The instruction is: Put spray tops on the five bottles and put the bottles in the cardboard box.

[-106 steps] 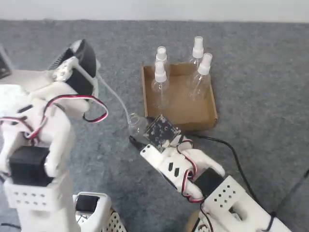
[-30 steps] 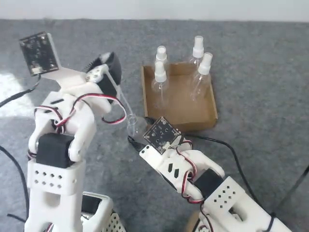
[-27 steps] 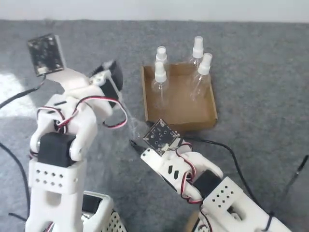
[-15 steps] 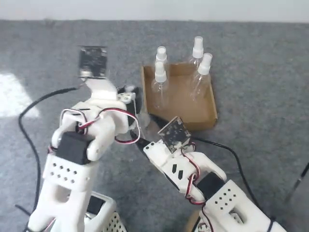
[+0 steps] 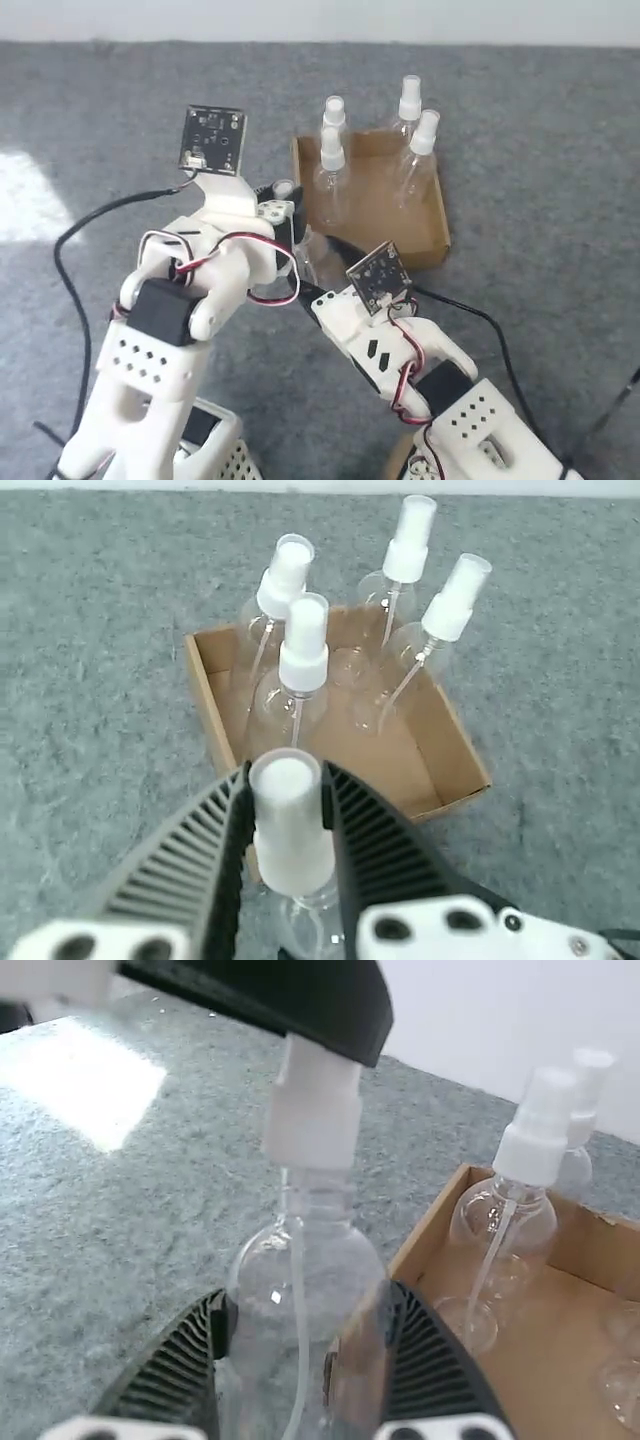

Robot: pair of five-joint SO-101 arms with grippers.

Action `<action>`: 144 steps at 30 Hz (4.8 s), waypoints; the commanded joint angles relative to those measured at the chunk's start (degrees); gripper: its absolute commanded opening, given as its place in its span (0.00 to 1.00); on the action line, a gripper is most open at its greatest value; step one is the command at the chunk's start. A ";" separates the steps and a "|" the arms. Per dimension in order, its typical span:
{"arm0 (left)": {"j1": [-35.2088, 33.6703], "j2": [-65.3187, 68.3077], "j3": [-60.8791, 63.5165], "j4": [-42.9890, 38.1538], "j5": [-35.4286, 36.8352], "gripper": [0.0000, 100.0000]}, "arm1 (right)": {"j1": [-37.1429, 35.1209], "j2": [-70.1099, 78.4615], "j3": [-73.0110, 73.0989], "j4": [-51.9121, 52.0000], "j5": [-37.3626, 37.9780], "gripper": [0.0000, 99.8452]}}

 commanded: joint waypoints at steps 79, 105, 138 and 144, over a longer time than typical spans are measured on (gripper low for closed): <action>-6.86 -43.43 38.81 -4.04 -24.70 0.30 | -1.54 36.00 -57.05 32.66 -4.66 0.01; -28.40 -43.78 39.08 -7.65 -23.56 0.02 | 20.09 24.40 -35.34 18.07 4.22 0.01; -28.40 -43.78 40.13 -7.65 -22.24 0.01 | 20.35 45.67 -24.97 -6.73 3.87 0.01; -28.40 -43.78 40.13 -7.65 -22.24 0.01 | 20.00 46.81 -24.97 -6.46 3.87 0.01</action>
